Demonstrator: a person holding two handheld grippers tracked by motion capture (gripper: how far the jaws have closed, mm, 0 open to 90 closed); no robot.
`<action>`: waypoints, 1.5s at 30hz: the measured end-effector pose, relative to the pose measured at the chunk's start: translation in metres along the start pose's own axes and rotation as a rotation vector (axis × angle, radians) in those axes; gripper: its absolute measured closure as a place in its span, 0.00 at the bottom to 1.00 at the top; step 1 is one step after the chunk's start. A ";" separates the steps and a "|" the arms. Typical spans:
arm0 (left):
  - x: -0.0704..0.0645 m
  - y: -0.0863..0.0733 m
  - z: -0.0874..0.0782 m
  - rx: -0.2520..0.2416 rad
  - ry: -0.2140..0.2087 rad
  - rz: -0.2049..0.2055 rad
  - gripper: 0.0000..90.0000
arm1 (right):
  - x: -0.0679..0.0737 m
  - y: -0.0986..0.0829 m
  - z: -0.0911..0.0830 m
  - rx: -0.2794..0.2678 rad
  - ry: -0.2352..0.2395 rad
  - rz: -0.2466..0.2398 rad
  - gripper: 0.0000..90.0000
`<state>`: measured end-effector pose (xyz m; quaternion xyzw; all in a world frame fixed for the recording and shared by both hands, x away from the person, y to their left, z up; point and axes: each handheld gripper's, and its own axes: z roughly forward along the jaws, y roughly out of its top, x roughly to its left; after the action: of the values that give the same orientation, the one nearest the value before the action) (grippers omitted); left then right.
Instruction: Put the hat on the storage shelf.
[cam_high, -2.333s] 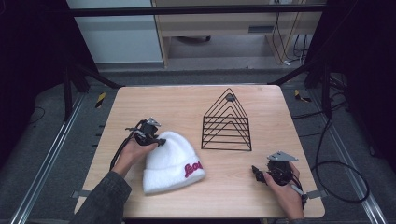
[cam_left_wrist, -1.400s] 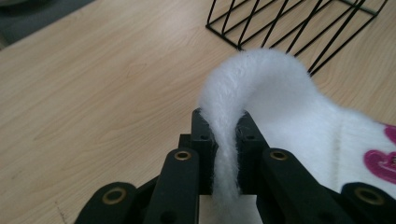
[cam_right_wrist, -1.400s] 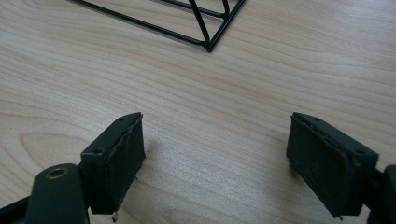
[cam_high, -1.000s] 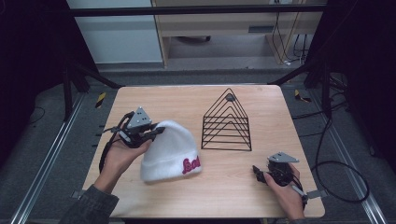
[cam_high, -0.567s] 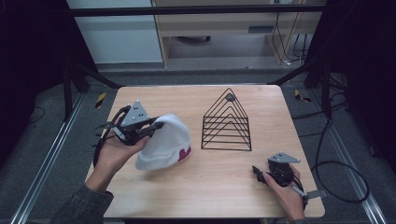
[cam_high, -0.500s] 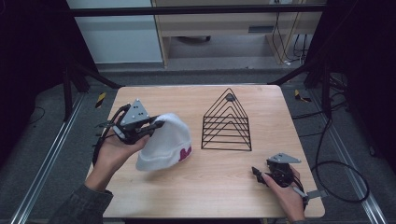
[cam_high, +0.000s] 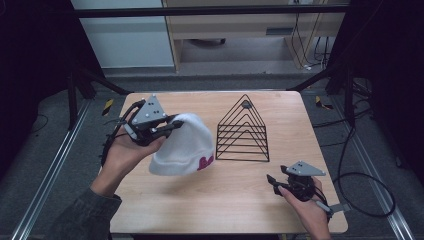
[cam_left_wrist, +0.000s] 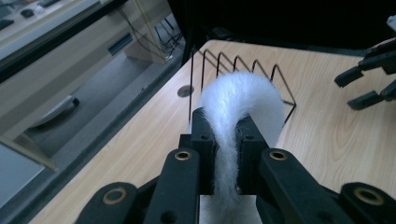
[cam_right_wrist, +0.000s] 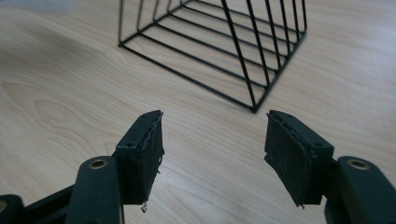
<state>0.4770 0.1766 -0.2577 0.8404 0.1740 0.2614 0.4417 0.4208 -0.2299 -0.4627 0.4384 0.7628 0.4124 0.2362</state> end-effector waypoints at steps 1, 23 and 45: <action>0.001 0.003 0.000 -0.006 -0.008 -0.004 0.90 | 0.003 0.003 -0.001 -0.006 0.003 -0.007 0.42; -0.012 0.050 0.005 -0.064 -0.102 0.092 0.90 | 0.057 0.062 0.012 -0.084 0.155 -0.150 0.47; -0.021 0.065 0.013 -0.100 -0.124 0.103 0.90 | 0.073 0.110 0.014 -0.137 0.298 -0.206 0.69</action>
<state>0.4720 0.1211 -0.2158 0.8398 0.0898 0.2394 0.4790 0.4464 -0.1309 -0.3784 0.2751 0.8003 0.4973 0.1911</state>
